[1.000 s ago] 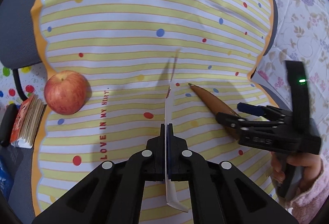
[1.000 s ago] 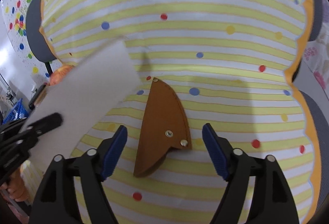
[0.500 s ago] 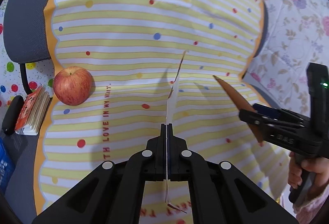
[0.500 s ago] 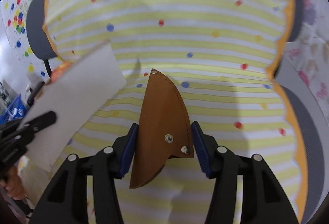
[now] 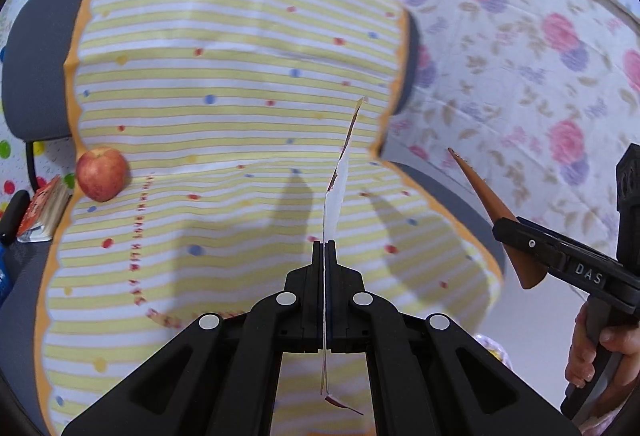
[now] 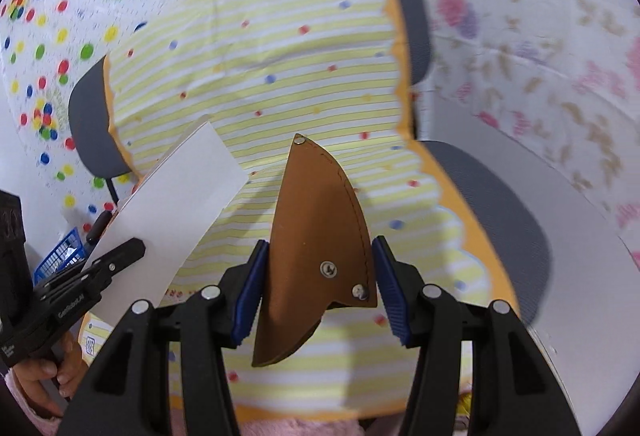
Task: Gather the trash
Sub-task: 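Carry the envelope and sheath over the pink bin and open both tools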
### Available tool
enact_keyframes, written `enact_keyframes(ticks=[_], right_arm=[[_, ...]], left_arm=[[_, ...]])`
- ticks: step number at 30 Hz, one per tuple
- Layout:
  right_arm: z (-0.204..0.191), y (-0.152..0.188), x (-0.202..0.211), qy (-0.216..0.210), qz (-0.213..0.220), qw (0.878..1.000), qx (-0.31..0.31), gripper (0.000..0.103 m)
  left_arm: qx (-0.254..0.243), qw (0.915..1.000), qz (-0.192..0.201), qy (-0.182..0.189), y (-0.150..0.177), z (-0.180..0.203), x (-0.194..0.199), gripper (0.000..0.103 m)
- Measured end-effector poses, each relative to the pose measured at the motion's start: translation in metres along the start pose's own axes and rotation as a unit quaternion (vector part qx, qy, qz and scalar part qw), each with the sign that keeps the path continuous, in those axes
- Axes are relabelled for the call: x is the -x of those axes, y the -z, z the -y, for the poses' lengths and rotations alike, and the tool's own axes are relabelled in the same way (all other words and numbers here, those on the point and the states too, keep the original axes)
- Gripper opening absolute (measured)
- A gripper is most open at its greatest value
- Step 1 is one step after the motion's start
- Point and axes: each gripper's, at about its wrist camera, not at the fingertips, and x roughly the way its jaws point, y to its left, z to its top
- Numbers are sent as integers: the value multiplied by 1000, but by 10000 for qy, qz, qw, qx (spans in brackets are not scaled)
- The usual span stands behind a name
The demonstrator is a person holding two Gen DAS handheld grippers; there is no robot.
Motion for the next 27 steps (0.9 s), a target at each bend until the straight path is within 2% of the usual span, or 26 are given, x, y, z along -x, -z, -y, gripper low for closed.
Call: enact_keyframes(ticks=[5, 10, 16, 23, 27], right_arm=[[24, 26, 27, 287, 58, 9994, -197, 52], [49, 50, 51, 446, 68, 9979, -456, 52], [55, 72, 82, 741, 213, 9958, -490, 52], [63, 100, 115, 1196, 380, 9907, -516, 52], [72, 117, 134, 1440, 413, 9867, -634, 52]], left_arm=[[-194, 9995, -89, 221, 17, 29, 2, 0], [-435, 9987, -60, 249, 30, 53, 11, 0], [-677, 9971, 0, 359, 44, 75, 22, 0], [-897, 9920, -150, 871, 69, 102, 25, 0], [-1093, 9852, -305, 1283, 82, 125, 22, 0]])
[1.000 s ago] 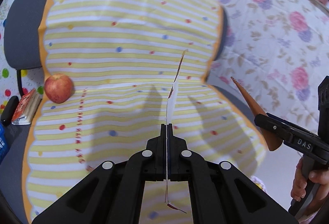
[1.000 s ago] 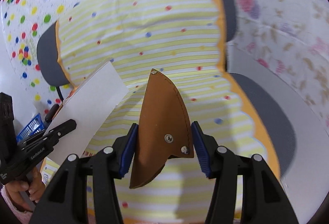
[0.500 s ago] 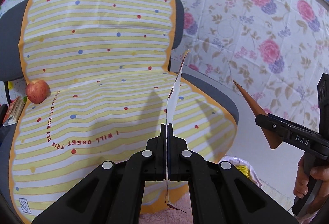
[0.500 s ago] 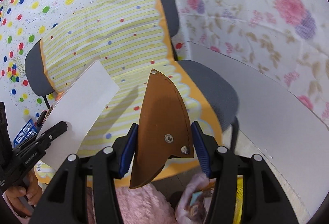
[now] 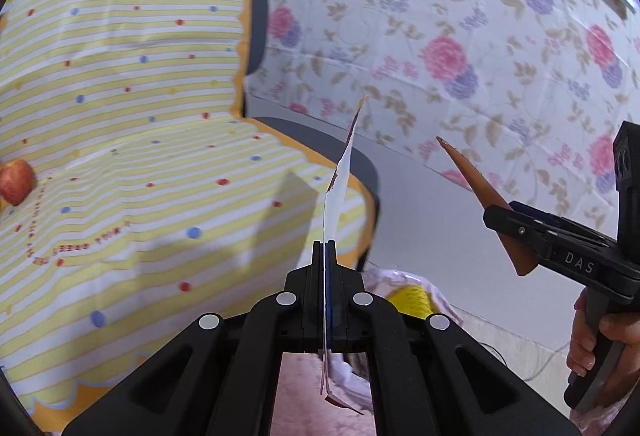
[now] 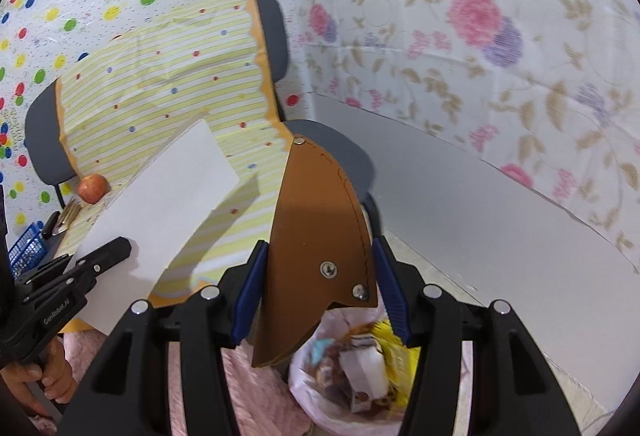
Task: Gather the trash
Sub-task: 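Carry the envelope and sheath over the pink bin and open both tools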
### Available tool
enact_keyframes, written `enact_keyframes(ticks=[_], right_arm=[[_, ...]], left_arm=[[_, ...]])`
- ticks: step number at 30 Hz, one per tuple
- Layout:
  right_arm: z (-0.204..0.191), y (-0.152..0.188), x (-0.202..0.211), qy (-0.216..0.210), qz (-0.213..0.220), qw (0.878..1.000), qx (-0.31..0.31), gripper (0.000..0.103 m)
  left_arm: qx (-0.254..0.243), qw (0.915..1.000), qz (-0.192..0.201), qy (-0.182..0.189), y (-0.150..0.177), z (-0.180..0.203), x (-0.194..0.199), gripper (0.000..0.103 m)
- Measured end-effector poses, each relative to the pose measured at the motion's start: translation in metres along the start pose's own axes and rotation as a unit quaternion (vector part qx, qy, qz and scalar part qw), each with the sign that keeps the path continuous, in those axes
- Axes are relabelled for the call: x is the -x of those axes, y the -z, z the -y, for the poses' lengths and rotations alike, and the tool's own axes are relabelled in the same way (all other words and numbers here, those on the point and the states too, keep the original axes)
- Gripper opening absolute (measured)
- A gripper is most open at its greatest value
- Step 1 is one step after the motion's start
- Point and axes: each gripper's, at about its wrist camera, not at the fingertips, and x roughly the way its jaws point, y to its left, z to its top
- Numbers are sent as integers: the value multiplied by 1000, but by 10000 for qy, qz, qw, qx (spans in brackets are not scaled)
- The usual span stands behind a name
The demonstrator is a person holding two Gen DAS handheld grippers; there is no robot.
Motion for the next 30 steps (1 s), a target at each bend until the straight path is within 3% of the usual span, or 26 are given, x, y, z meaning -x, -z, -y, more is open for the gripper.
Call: enact_keyframes(ticks=[8, 14, 24, 25, 26, 27, 29, 30], right_arm=[[39, 20, 28, 438, 115, 9982, -392, 52], [54, 28, 33, 688, 187, 9965, -438, 52], [68, 30, 14, 610, 53, 9970, -480, 53], [70, 30, 11, 594, 27, 9969, -517, 53], [72, 30, 9, 573, 2, 9968, -549, 54], [74, 30, 6, 536, -31, 9969, -577, 54], [78, 31, 0, 508, -109, 9965, -661, 69], [78, 32, -1, 483, -106, 9964, -685, 69]], left_arm=[[-354, 9964, -410, 651, 14, 46, -34, 0], [-470, 9947, -558, 725, 22, 64, -50, 0], [-449, 9929, -766, 790, 14, 80, -83, 3], [-448, 9927, -789, 797, 13, 80, -85, 6], [-444, 9924, -813, 814, 13, 80, -87, 20], [-416, 9924, -834, 809, 13, 79, -88, 45], [-366, 9935, -761, 766, 12, 73, -83, 57], [-353, 9938, -745, 743, 11, 70, -80, 58]])
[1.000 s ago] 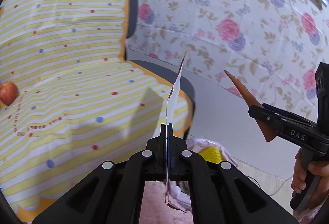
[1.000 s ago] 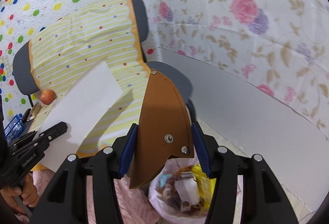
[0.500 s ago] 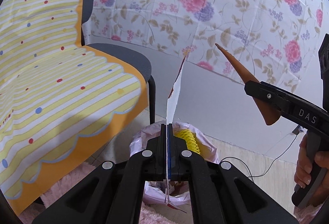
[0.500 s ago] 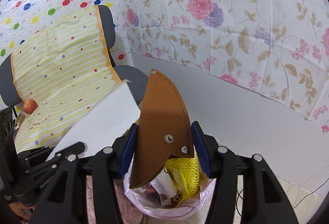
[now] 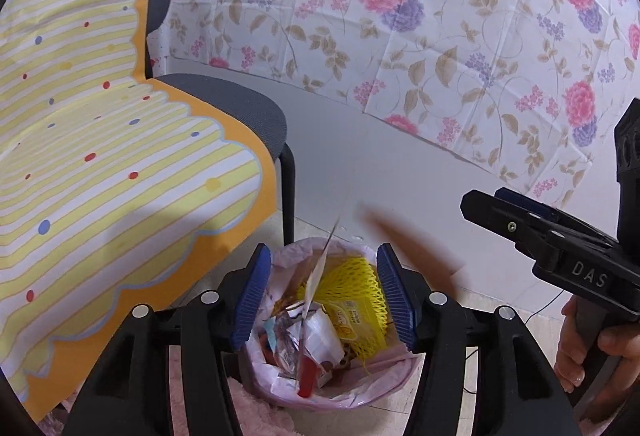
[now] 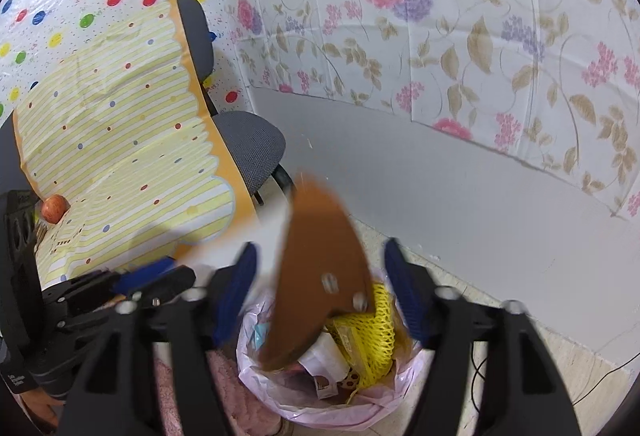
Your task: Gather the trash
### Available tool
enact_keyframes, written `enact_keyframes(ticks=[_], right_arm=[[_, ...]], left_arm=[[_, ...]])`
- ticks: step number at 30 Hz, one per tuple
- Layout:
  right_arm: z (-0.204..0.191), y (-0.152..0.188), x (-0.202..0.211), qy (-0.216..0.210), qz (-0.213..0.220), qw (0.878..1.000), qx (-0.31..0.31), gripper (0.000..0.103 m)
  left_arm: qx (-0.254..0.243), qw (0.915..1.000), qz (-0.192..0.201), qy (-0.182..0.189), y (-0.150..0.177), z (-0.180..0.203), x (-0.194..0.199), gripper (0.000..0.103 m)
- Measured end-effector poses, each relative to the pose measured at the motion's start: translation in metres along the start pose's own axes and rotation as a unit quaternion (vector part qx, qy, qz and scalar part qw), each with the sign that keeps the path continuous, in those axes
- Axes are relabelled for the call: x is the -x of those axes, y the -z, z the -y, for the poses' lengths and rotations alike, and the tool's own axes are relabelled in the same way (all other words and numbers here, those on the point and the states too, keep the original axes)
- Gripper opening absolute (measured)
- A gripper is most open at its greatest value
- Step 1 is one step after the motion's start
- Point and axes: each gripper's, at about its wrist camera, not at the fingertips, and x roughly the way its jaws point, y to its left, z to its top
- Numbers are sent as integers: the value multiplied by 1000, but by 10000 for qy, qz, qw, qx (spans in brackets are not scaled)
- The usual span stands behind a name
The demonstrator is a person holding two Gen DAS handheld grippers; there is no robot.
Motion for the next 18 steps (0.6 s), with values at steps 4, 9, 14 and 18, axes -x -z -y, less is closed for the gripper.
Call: enact_keyframes(ticks=[4, 9, 14, 18], right_arm=[[0, -2, 0, 50, 5, 10000, 39, 69], [-5, -6, 3, 53, 21, 9999, 86, 69], [-19, -9, 11, -8, 26, 9997, 231, 75], [-33, -12, 22, -70, 44, 9991, 407, 82]], left_arm=[[194, 9996, 129, -151, -2, -15, 16, 63], [249, 9980, 196, -547, -2, -29, 32, 68], [264, 9957, 161, -876, -4, -38, 48, 80], [265, 9922, -22, -1222, -5, -45, 67, 85]])
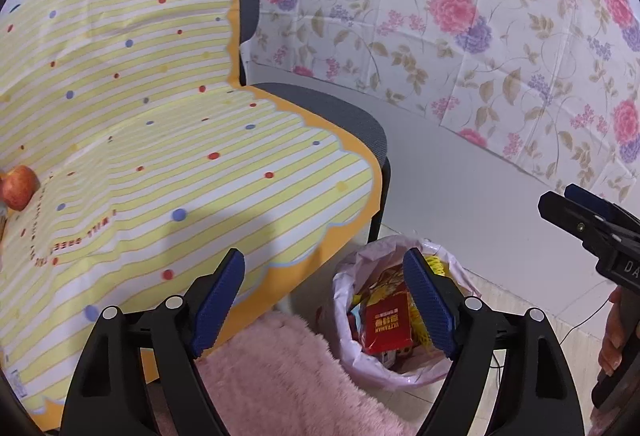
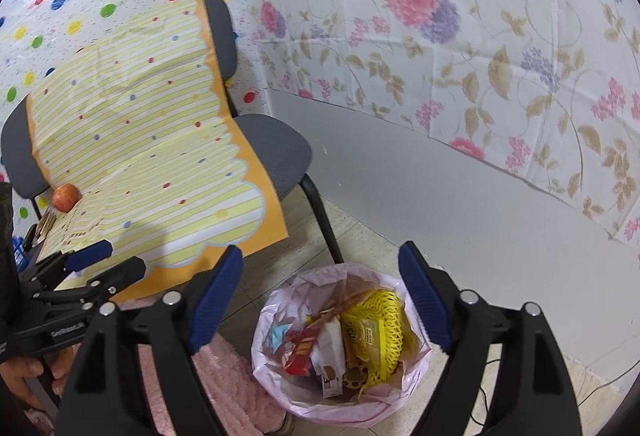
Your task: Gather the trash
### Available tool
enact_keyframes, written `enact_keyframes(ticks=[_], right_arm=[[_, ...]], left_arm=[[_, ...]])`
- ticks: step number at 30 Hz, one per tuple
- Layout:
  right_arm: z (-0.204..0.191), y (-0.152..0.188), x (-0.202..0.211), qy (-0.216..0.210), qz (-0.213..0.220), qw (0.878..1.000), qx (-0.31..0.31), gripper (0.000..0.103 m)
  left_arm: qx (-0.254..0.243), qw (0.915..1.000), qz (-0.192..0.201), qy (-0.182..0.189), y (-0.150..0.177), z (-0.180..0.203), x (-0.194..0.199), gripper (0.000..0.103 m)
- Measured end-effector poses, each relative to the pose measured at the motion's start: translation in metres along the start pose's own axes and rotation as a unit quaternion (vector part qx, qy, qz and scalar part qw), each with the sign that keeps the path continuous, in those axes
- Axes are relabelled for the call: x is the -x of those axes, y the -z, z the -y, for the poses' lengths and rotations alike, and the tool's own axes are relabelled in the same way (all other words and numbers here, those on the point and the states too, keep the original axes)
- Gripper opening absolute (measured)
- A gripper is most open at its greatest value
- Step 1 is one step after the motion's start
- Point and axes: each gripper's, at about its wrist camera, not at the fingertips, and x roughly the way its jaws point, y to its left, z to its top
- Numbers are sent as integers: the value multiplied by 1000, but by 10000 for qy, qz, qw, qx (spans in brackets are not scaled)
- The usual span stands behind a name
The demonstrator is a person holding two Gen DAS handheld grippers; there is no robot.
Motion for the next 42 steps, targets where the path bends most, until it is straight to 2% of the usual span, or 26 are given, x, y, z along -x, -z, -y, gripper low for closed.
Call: enact_keyframes(ticks=[5, 8, 11, 13, 21, 24, 29, 35, 42], right_arm=[[-26, -3, 16, -40, 50, 9989, 472, 97], [-40, -7, 24, -193, 109, 9972, 712, 97], [-56, -13, 32, -436, 191, 9941, 974, 97], [-68, -18, 32, -631, 97, 9925, 1045, 97], [-112, -35, 28, -1026, -30, 9885, 1112, 97], [-130, -38, 29, -1189, -114, 9854, 1210, 97], [-157, -49, 36, -1441, -10, 9801, 1368, 97], [-176, -51, 34, -1514, -25, 9749, 1633, 97], [-185, -41, 22, -1514, -255, 9722, 1768, 97]], left_arm=[[96, 9998, 24, -145, -1, -15, 27, 89], [179, 9994, -5, -286, 2, -28, 42, 90], [367, 9973, 18, -630, 8, -48, 60, 92], [491, 9955, 27, -807, 11, -61, 71, 93], [1296, 9775, 98, -1661, 23, -116, 118, 96], [1515, 9685, 58, -1974, 27, -131, 135, 96], [1743, 9554, 78, -2384, 30, -149, 155, 96], [1740, 9490, 114, -2627, 33, -156, 172, 96], [1794, 9469, 139, -2664, 35, -163, 179, 96]])
